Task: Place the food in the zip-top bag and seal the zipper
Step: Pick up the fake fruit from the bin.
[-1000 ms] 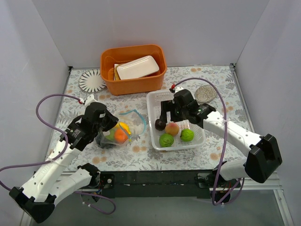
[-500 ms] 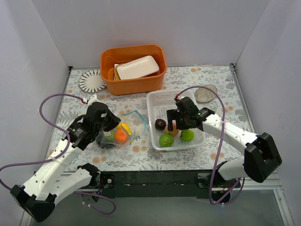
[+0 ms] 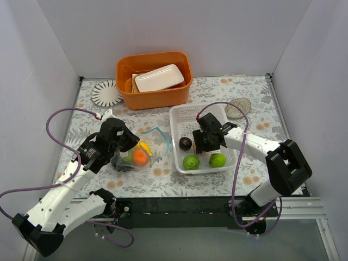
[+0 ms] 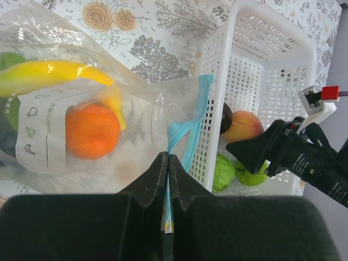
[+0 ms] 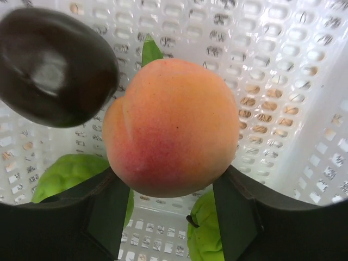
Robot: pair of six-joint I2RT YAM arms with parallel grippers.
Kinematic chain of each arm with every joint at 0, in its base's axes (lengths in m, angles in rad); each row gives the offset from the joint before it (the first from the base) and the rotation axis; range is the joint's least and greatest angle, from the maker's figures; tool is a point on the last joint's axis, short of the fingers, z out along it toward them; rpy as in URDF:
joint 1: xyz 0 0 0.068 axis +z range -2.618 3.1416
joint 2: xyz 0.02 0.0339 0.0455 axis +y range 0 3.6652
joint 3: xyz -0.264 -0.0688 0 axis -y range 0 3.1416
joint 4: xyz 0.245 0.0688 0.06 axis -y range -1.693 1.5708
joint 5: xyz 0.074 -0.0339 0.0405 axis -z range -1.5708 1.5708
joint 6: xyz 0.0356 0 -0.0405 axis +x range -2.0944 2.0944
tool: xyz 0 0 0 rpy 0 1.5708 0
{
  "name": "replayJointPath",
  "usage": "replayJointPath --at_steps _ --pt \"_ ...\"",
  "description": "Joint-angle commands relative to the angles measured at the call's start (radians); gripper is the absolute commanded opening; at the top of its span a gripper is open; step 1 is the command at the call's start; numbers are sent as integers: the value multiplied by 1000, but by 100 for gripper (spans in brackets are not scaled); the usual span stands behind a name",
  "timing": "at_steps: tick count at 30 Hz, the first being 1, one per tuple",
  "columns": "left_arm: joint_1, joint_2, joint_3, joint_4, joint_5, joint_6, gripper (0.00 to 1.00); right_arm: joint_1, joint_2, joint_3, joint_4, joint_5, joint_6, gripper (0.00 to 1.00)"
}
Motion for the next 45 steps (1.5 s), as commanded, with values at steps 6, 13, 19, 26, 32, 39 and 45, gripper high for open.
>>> replayJointPath --at_steps 6,13,19,26,32,39,45 --pt "-3 -7 13 -9 -8 8 0 -32 -11 130 4 100 -71 80" --pt "-3 -10 8 -6 -8 4 0 -48 12 175 -11 106 -86 89" --pt "-3 -5 10 -8 -11 5 0 -66 43 210 10 93 -94 89" --pt "-3 -2 10 -2 -11 5 0 -87 126 272 24 46 -94 89" --pt "-3 -13 11 -16 -20 4 0 -92 172 287 9 8 -76 89" --pt "-3 -10 8 -11 -14 1 0 -94 162 262 12 -5 -62 78" --pt "-3 -11 5 -6 -12 -2 0 -94 143 241 6 -8 -56 52"
